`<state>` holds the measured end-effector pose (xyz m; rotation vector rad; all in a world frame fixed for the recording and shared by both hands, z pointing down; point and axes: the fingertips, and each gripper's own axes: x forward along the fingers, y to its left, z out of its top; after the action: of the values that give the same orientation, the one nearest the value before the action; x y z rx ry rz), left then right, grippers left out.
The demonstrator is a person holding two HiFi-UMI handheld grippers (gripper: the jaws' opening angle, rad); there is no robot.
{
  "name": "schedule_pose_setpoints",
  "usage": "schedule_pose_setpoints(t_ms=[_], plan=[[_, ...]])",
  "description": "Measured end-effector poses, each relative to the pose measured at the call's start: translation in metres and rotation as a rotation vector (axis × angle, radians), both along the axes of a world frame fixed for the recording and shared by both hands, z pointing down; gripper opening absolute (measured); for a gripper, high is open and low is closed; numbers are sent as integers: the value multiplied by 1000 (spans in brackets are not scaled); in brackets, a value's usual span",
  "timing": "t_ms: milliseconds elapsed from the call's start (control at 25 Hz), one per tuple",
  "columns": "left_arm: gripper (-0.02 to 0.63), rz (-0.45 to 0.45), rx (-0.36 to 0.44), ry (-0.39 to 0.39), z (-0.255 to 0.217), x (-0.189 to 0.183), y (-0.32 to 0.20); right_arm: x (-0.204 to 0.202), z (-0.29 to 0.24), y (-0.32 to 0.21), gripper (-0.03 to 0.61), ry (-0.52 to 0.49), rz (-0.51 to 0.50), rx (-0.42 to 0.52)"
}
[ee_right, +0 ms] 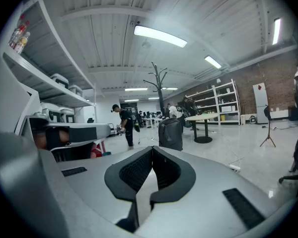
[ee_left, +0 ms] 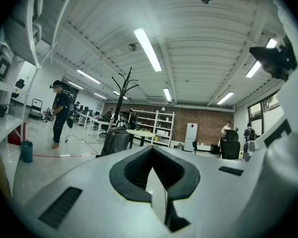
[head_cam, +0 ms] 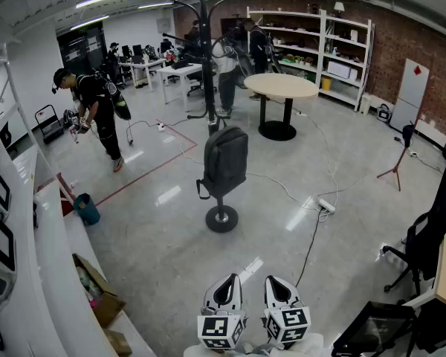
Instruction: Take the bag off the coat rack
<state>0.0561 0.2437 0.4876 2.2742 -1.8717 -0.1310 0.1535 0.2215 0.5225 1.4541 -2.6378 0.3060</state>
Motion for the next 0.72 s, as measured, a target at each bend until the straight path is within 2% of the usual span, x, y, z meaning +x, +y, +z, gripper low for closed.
schedule_pose_setpoints(t_ms=[360, 720], plan=[[0, -12, 5, -8, -2, -5, -19, -2, 3, -21, 12, -3, 2, -7], [0, 1, -4, -10, 4, -11, -48, -9, 18, -45, 12, -9, 10, -52]])
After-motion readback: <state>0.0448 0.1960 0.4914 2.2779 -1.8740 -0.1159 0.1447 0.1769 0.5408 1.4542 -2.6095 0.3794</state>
